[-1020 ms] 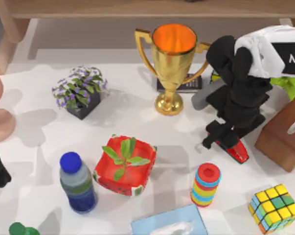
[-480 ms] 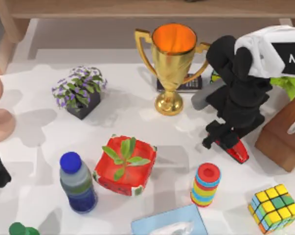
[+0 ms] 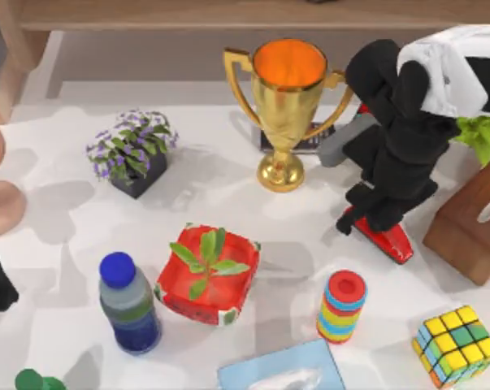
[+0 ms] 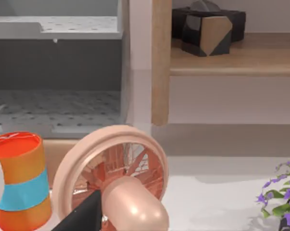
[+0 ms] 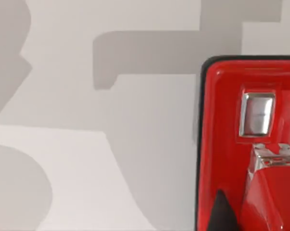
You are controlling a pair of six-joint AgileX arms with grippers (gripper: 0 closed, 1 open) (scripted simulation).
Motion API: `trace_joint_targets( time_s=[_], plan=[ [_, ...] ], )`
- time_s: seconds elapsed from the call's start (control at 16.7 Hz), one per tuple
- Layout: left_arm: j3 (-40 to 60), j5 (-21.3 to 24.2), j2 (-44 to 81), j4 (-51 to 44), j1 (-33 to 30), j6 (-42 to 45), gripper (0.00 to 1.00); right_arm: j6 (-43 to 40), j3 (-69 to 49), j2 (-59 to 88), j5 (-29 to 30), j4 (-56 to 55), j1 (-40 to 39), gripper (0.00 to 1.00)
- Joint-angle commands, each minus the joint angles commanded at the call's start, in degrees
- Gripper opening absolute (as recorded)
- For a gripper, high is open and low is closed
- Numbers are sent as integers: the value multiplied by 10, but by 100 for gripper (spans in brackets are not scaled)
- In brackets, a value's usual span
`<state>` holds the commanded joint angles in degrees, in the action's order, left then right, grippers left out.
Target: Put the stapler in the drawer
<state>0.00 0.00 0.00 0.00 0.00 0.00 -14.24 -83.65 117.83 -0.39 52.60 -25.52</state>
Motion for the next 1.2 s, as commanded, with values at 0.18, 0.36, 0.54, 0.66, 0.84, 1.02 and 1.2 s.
trace_joint_targets(
  time_s=[0.18, 0.36, 0.54, 0.66, 0.84, 1.02, 1.2],
  plan=[
    [0, 0, 0, 0, 0, 0, 100, 1, -15, 2, 4, 26, 4, 0],
    [0, 0, 0, 0, 0, 0, 100, 4, -27, 13, 4, 46, 6, 0],
    [0, 0, 0, 0, 0, 0, 100, 5, -26, 12, 3, 45, 3, 0],
    [0, 0, 0, 0, 0, 0, 100, 4, -31, 6, 4, 50, 0, 0],
    [0, 0, 0, 0, 0, 0, 100, 4, -72, -26, 10, 98, -5, 0],
    [0, 0, 0, 0, 0, 0, 100, 9, -154, -50, 17, 161, 24, 0],
    [0, 0, 0, 0, 0, 0, 100, 19, -265, -45, 18, 221, 102, 0]
  ],
)
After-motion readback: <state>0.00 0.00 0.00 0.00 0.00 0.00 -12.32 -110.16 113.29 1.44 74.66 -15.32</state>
